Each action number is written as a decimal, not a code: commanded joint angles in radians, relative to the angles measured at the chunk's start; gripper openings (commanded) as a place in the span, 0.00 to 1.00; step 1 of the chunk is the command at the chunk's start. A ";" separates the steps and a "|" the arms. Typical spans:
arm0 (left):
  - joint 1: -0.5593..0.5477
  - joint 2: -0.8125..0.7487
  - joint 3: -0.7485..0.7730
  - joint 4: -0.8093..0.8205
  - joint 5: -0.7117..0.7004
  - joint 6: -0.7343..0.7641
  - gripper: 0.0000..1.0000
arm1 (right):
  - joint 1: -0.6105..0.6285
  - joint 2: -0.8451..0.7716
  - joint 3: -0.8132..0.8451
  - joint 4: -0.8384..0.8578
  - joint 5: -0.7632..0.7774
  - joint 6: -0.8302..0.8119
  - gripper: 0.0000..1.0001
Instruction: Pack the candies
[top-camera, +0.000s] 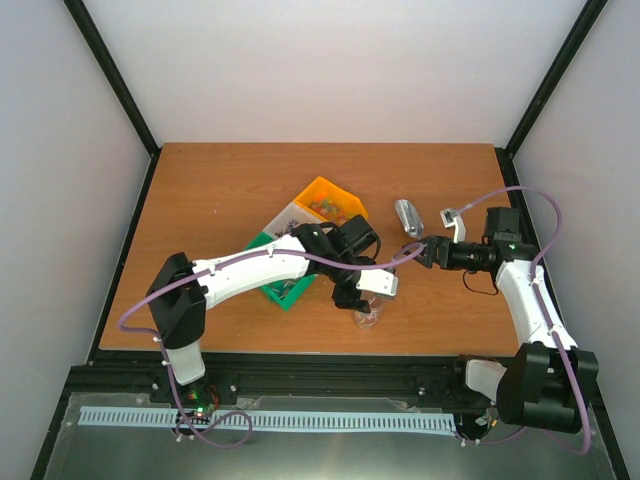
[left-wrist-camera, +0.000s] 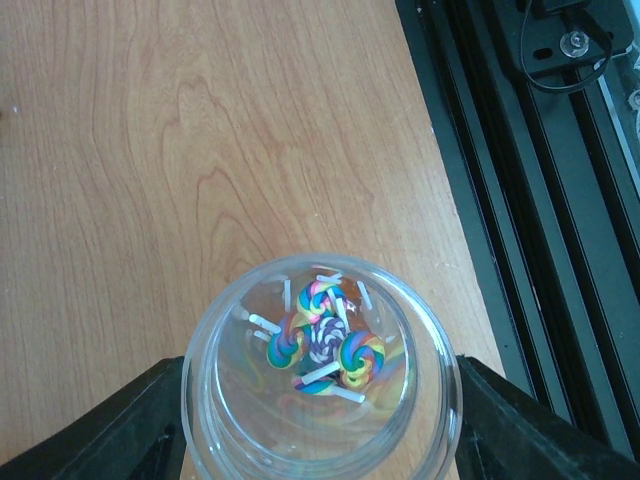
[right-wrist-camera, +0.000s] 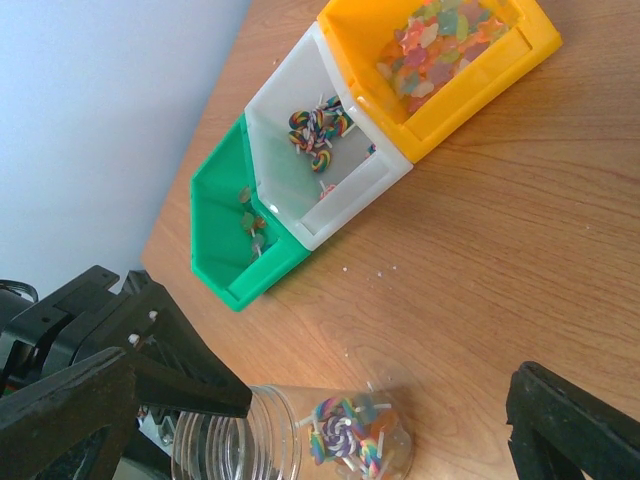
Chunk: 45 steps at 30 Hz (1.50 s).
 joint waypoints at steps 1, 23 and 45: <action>-0.004 0.028 0.008 0.008 0.005 -0.012 0.50 | -0.011 0.004 0.021 -0.007 -0.019 -0.014 1.00; -0.005 0.001 0.034 -0.005 -0.011 0.004 0.50 | -0.011 0.005 0.020 -0.011 -0.038 -0.020 1.00; 0.012 -0.031 0.036 -0.018 0.021 -0.002 0.50 | -0.011 0.004 0.021 -0.013 -0.039 -0.027 1.00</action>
